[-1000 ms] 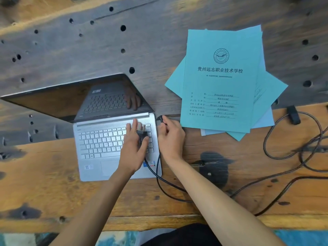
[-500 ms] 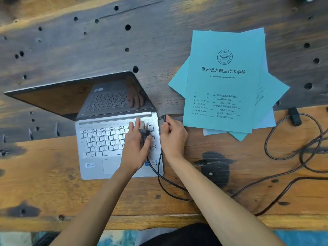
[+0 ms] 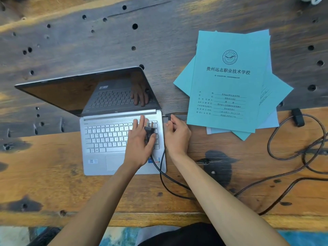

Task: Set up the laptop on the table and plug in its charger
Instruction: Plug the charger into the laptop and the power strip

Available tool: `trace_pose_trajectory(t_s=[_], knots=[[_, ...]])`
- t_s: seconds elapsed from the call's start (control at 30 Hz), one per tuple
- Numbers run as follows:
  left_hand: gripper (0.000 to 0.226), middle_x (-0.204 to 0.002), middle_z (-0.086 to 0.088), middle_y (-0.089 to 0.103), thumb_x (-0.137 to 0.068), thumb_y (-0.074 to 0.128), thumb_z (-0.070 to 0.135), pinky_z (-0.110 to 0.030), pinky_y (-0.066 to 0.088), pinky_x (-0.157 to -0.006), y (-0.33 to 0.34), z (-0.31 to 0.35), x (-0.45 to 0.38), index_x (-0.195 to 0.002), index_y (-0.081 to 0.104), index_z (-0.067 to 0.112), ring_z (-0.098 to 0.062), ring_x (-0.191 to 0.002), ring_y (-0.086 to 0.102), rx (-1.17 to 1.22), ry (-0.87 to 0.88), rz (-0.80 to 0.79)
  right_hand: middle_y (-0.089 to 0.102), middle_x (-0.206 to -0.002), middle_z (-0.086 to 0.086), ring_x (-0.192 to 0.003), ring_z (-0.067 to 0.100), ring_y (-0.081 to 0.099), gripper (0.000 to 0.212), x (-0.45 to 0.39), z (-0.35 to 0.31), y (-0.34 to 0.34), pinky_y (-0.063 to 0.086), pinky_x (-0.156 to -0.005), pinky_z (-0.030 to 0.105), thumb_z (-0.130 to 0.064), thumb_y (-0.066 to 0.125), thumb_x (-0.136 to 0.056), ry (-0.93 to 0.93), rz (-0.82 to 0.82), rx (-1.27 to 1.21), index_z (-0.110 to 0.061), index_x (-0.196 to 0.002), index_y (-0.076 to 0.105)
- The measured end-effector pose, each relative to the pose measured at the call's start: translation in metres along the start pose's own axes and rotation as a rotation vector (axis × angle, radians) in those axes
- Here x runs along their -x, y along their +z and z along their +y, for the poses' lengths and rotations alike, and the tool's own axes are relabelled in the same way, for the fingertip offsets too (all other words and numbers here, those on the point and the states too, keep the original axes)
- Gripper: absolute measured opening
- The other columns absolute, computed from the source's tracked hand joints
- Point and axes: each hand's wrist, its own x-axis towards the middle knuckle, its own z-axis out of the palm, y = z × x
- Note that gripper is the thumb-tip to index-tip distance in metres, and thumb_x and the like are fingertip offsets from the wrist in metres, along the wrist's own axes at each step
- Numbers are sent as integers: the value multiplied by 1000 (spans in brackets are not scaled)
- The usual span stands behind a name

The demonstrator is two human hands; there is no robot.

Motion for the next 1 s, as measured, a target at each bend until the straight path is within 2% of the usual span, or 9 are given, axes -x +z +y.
trace_pose_trajectory(t_s=[0.2, 0.3, 0.47, 0.57, 0.63, 0.7, 0.8, 0.9, 1.0], knots=[[62, -169, -3, 14, -103, 43, 39, -58, 18, -121, 0, -4, -2, -153, 34, 4, -27, -157, 4, -36, 11, -37, 72, -118, 11, -104, 18, 70, 32, 2, 3, 0, 55, -99, 39, -7, 61, -98, 2, 1, -27, -5, -129, 68], [54, -169, -4, 16, -103, 46, 35, -59, 22, -118, 0, -6, -5, -144, 45, -1, -29, -156, 8, -68, 27, -52, 73, -116, 10, -102, 16, 71, 31, 3, 5, 1, 56, -99, 37, -7, 62, -97, 13, -8, -57, -5, -128, 69], [50, -169, -3, 16, -103, 46, 35, -60, 22, -117, 2, -9, -6, -130, 53, -6, -29, -155, 9, -78, 22, -60, 70, -114, 13, -103, 23, 69, 31, 3, 7, 5, 53, -100, 38, -7, 61, -98, -21, -7, -48, -5, -128, 69], [44, -169, -2, 14, -103, 47, 36, -59, 17, -120, 1, -8, -4, -128, 57, 1, -28, -157, 3, -57, 18, -53, 64, -114, 8, -101, 22, 66, 34, 2, 10, 6, 53, -99, 39, -10, 62, -98, -30, -10, -36, -8, -131, 68], [45, -169, -3, 15, -103, 46, 36, -60, 19, -119, -1, -8, -3, -136, 56, 7, -28, -157, 4, -68, 35, -47, 60, -116, 6, -102, 20, 64, 38, 3, 13, 7, 54, -98, 41, -14, 63, -98, -39, -49, -35, -9, -136, 65], [47, -169, -5, 18, -104, 44, 38, -62, 22, -116, -2, -7, -2, -142, 52, 13, -30, -156, 8, -89, 60, -43, 54, -121, 4, -111, 20, 60, 45, 4, 17, 7, 51, -102, 42, -23, 63, -99, -53, -106, -7, -11, -142, 58], [51, -169, -4, 18, -104, 44, 41, -63, 22, -116, -4, -7, 0, -149, 45, 19, -30, -156, 9, -116, 64, -46, 46, -124, 3, -122, 18, 51, 58, 6, 22, 8, 42, -112, 36, -32, 64, -96, -72, -159, 52, -12, -149, 50], [58, -169, -1, 15, -103, 44, 42, -60, 19, -119, -5, -8, 0, -156, 34, 20, -27, -157, 6, -137, 58, -53, 42, -124, 2, -126, 20, 46, 63, 8, 25, 10, 35, -116, 34, -30, 64, -95, -71, -189, 49, -11, -152, 45], [61, -169, -2, 16, -104, 42, 44, -58, 19, -120, -8, -11, -1, -157, 32, 17, -27, -157, 7, -166, 79, -60, 38, -121, -2, -125, 19, 43, 62, 8, 29, 10, 32, -114, 31, -24, 63, -95, -81, -216, 46, -12, -153, 43]])
